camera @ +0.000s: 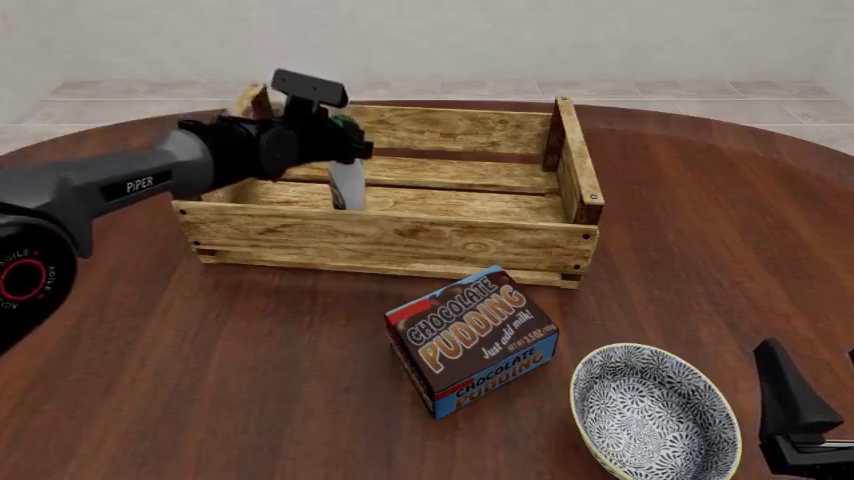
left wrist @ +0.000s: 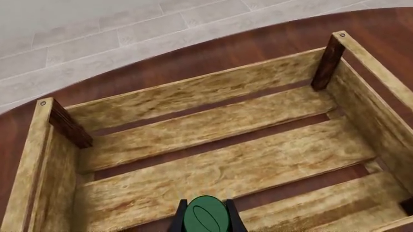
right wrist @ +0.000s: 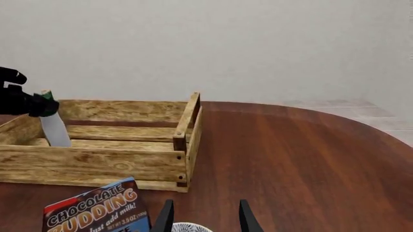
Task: Pick up the salad dressing and put it in the tray.
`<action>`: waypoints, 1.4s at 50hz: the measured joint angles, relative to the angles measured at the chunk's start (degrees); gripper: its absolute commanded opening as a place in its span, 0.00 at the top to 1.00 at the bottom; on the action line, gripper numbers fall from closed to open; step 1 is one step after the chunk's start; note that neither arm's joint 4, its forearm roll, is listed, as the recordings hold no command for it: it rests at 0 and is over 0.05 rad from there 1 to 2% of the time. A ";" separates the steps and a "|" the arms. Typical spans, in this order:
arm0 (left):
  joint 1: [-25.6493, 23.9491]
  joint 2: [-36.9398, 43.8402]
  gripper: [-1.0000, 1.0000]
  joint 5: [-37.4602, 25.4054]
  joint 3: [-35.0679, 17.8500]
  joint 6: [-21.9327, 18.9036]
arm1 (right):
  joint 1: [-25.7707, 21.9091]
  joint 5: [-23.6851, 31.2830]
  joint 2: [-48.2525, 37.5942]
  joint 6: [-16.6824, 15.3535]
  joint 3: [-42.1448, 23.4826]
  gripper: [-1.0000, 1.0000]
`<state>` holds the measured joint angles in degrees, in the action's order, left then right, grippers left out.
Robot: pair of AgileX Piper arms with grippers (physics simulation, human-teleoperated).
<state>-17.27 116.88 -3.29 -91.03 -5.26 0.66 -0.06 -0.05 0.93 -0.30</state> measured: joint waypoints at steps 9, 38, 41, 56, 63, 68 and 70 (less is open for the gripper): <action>-0.01 0.88 1.00 0.39 0.12 0.17 | 0.10 -0.04 0.00 0.18 0.00 0.00; 0.16 2.78 1.00 1.07 0.44 1.00 | 0.34 0.00 0.01 0.39 -0.11 0.00; 0.22 2.93 1.00 1.17 0.53 1.03 | 0.36 0.06 0.01 0.40 -0.16 0.00; 0.44 3.79 1.00 1.56 0.85 1.35 | 0.47 0.16 0.01 0.48 -0.26 0.00; 0.50 4.24 1.00 1.79 1.01 1.51 | 0.50 0.12 0.01 0.49 -0.20 0.00; 0.53 4.67 1.00 1.95 1.08 1.66 | 0.50 0.10 0.01 0.48 -0.16 0.00; 0.54 4.83 1.00 1.99 1.10 1.72 | 0.50 0.10 0.01 0.49 -0.16 0.00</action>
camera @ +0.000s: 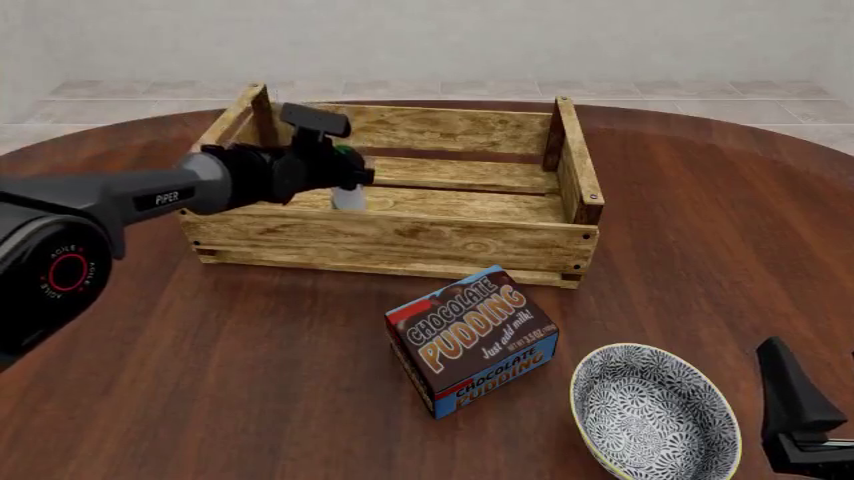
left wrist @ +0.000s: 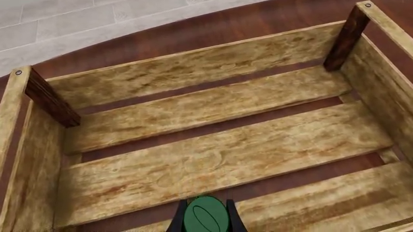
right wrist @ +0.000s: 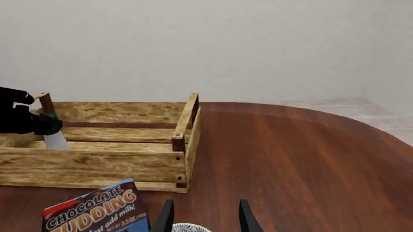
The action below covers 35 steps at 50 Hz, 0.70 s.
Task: Pick up the salad dressing and put it in the tray.
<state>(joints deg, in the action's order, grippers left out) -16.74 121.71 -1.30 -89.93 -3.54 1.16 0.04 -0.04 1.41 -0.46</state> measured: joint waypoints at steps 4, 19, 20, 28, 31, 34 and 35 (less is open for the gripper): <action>-0.02 0.35 1.00 0.08 0.00 0.09 | 0.01 -0.01 0.00 0.01 0.03 0.00; -0.14 1.01 1.00 0.28 -0.45 0.38 | 0.00 0.08 -0.02 0.06 -0.01 0.00; -0.14 1.04 1.00 0.29 -0.48 0.40 | 0.00 0.08 -0.02 0.07 -0.01 0.00; -0.12 1.11 1.00 0.35 -0.57 0.49 | -0.02 0.05 -0.01 0.10 0.02 0.00; -0.11 1.10 1.00 0.38 -0.53 0.51 | -0.01 0.05 -0.01 0.11 0.01 0.00; -0.10 1.10 1.00 0.44 -0.52 0.53 | 0.00 0.07 -0.01 0.12 -0.01 0.00; -0.09 1.10 1.00 0.45 -0.50 0.54 | 0.00 0.07 -0.01 0.12 -0.01 0.00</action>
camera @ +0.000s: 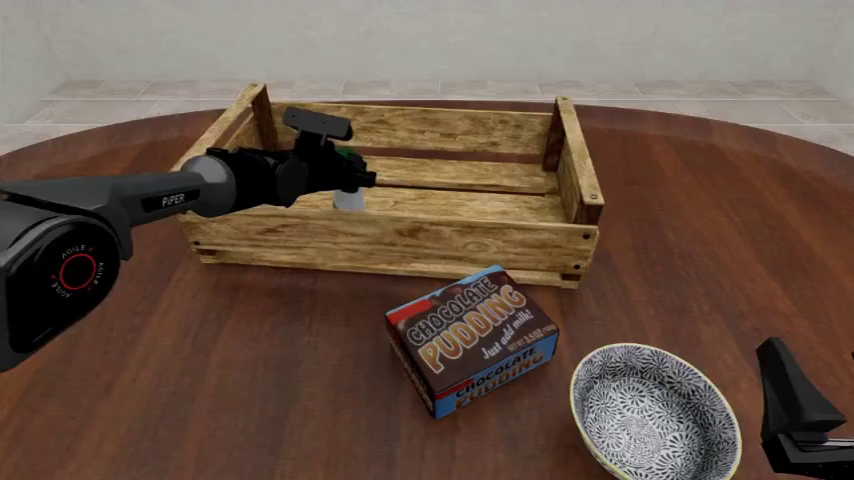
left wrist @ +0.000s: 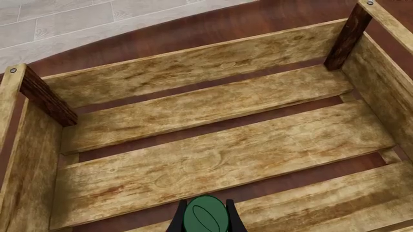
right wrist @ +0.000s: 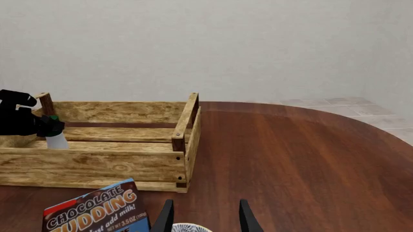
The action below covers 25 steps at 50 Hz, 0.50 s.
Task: Pick up the salad dressing and put it in the tray.
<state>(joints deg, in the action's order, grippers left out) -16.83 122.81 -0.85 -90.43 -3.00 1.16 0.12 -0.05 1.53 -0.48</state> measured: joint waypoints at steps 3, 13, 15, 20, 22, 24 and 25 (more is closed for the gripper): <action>0.01 -0.04 1.00 0.05 0.08 0.03 | 0.00 0.01 0.00 0.00 -0.01 0.00; 0.02 0.27 0.00 -0.49 -0.22 0.18 | 0.00 -0.03 0.00 -0.01 0.02 0.00; 0.02 0.34 0.00 -0.59 -0.24 0.16 | 0.00 -0.04 0.00 -0.01 0.03 0.00; -0.04 0.42 0.00 -0.80 -0.29 0.28 | -0.01 -0.10 0.00 -0.01 0.09 0.00; -0.08 0.41 0.00 -0.88 -0.30 0.34 | -0.01 -0.13 0.00 -0.01 0.11 0.00; -0.11 0.40 0.00 -0.94 -0.32 0.38 | -0.02 -0.15 0.00 -0.01 0.14 0.00; -0.12 0.40 0.00 -0.98 -0.33 0.42 | -0.02 -0.16 0.01 -0.01 0.14 0.00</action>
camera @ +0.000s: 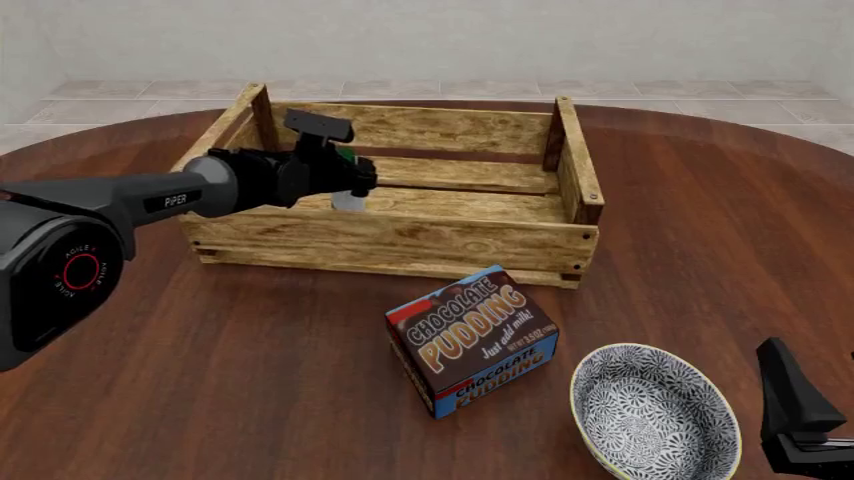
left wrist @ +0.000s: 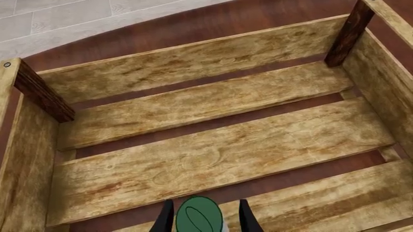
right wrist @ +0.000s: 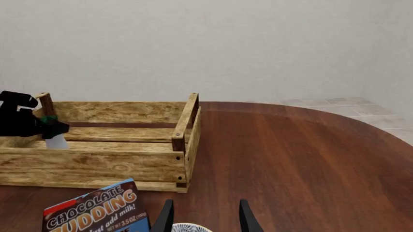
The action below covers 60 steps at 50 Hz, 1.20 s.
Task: Pick up the salad dressing and put it in the tray.
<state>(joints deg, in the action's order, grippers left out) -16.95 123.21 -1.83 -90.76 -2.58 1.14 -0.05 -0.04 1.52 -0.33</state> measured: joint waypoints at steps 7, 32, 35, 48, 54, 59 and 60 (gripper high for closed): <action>-0.01 -0.12 0.00 -0.21 -0.08 0.05 | 0.00 0.08 0.00 0.02 -0.09 0.00; 0.34 -2.18 0.00 -1.11 -0.13 -1.03 | -0.03 0.26 0.00 0.05 -0.32 0.00; 0.38 -2.43 0.00 -1.16 -0.10 -1.17 | -0.03 0.26 0.00 0.05 -0.33 0.00; 0.37 -3.45 0.00 -1.76 -0.40 -1.64 | -0.03 0.29 0.00 0.06 -0.35 0.00; 0.35 -4.03 0.00 -2.20 -0.69 -1.91 | -0.04 0.29 0.00 0.05 -0.35 0.00; 0.37 -4.59 0.00 -2.55 -0.89 -2.14 | -0.04 0.29 0.00 0.04 -0.36 0.00; 0.38 -4.72 0.00 -2.62 -0.92 -2.19 | -0.04 0.29 0.00 0.04 -0.36 0.00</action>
<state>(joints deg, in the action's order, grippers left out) -16.57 118.49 -4.45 -91.67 -4.77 1.10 0.24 -0.04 1.56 -0.69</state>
